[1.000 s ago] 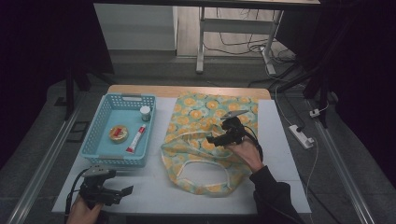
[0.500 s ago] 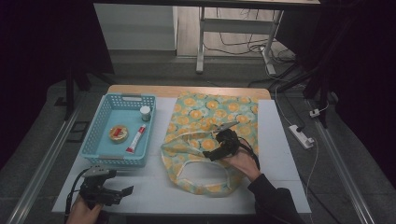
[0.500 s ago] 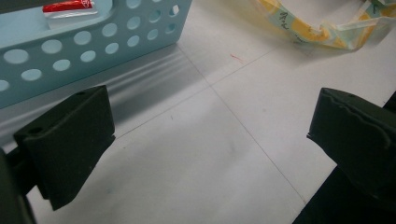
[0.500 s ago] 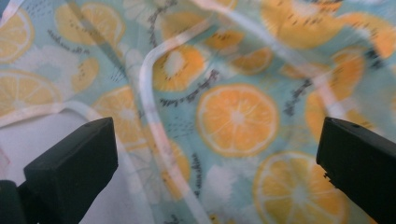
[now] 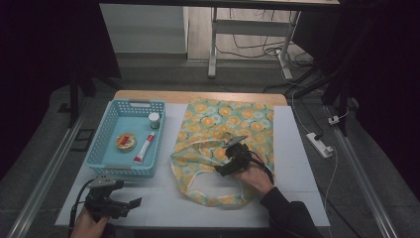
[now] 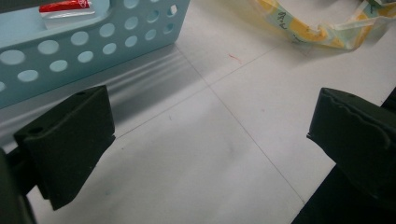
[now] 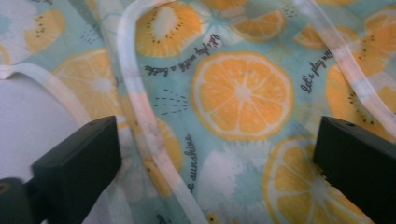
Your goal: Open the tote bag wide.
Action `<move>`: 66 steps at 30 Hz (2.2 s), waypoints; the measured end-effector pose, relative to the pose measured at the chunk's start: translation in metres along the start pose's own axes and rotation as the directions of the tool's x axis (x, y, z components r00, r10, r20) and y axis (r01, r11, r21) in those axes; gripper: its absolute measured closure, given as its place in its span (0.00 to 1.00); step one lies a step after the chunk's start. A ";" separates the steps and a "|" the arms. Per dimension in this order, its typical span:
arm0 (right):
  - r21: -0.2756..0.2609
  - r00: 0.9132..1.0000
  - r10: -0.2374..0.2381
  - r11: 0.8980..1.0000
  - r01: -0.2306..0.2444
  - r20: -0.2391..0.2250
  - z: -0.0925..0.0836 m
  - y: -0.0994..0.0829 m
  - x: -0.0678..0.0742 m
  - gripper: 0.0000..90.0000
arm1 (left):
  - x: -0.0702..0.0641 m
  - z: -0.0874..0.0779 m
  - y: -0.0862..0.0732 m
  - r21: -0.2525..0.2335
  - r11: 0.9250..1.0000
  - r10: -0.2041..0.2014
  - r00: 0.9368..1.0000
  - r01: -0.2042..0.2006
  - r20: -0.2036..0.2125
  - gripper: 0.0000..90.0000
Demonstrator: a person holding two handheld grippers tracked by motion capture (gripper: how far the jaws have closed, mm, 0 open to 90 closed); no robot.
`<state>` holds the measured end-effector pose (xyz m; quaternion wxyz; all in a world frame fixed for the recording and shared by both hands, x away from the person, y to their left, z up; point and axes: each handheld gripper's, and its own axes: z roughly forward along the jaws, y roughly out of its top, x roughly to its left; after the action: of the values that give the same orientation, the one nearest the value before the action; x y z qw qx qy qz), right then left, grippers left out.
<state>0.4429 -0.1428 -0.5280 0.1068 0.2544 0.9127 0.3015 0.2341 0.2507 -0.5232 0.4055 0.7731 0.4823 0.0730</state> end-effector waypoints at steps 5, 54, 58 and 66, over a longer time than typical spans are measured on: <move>-0.009 0.999 -0.033 0.999 0.032 -0.031 -0.005 0.001 0.005 0.41 | 0.000 0.000 0.000 0.003 1.000 -0.002 1.000 0.002 0.002 0.01; -0.175 0.993 -0.035 0.985 0.016 -0.109 -0.069 0.040 0.008 1.00 | 0.000 0.001 0.001 0.007 1.000 0.004 1.000 -0.004 0.015 0.02; -0.190 0.994 -0.033 0.982 0.014 -0.100 -0.075 0.044 0.008 1.00 | 0.000 0.001 0.001 0.007 1.000 0.004 1.000 -0.004 0.016 0.02; -0.231 0.996 -0.030 0.973 0.010 -0.083 -0.087 0.049 0.007 1.00 | 0.000 0.002 0.001 0.008 1.000 0.007 1.000 -0.007 0.017 0.02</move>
<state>0.4264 -0.1489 -0.4293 0.0994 0.2181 0.8778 0.4148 0.2359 0.2500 -0.5235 0.4061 0.7769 0.4766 0.0659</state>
